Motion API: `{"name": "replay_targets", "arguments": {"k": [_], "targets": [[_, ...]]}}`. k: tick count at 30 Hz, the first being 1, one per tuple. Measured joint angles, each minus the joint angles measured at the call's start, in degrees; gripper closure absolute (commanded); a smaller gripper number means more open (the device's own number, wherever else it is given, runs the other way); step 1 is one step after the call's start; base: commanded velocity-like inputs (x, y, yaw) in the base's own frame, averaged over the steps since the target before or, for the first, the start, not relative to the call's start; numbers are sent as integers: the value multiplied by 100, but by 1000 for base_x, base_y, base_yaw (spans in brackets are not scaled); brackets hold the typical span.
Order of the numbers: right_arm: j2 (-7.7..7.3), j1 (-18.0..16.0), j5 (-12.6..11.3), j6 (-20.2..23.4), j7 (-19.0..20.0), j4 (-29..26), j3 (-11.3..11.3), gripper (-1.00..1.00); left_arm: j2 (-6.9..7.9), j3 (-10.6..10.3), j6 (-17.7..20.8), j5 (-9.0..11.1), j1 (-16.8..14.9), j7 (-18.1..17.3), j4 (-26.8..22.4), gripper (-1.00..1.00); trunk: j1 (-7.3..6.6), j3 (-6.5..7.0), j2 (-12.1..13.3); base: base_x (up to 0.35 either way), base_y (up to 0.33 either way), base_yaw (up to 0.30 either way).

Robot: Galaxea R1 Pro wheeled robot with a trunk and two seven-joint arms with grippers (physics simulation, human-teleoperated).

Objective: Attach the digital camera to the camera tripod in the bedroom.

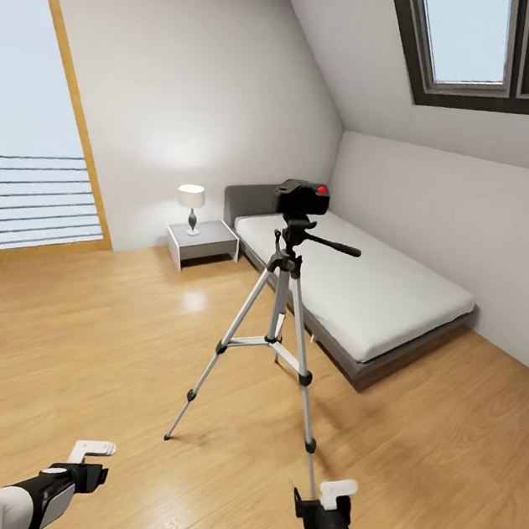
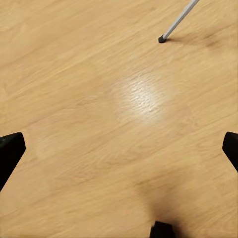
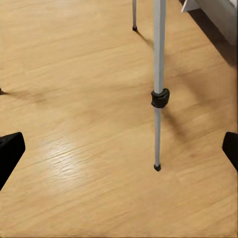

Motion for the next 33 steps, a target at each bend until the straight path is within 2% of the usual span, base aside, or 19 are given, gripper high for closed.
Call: {"name": "replay_targets", "arguments": {"k": [5,13,16,23,33], "targets": [[-37,113,-5,-13,-1,47,7,-100,-7,0,5,0,-2,3,0,-100,0,0,0,0,0,0],[-52,771,-9,13,-22,66,9,-100,-10,0,-1,-6,-2,-11,0,-100,0,-1,0,0,0,0],[-73,909,-13,67,-50,70,8,-100,-10,0,-2,-7,-3,-16,0,-100,0,0,0,0,0,0],[-74,970,-33,529,-180,62,3,-100,-10,0,-2,-8,0,-18,0,-100,0,0,0,0,0,0],[-18,972,-38,553,-168,45,2,-100,-10,-2,-2,-9,-1,-18,0,-100,0,0,0,0,0,0]]}}
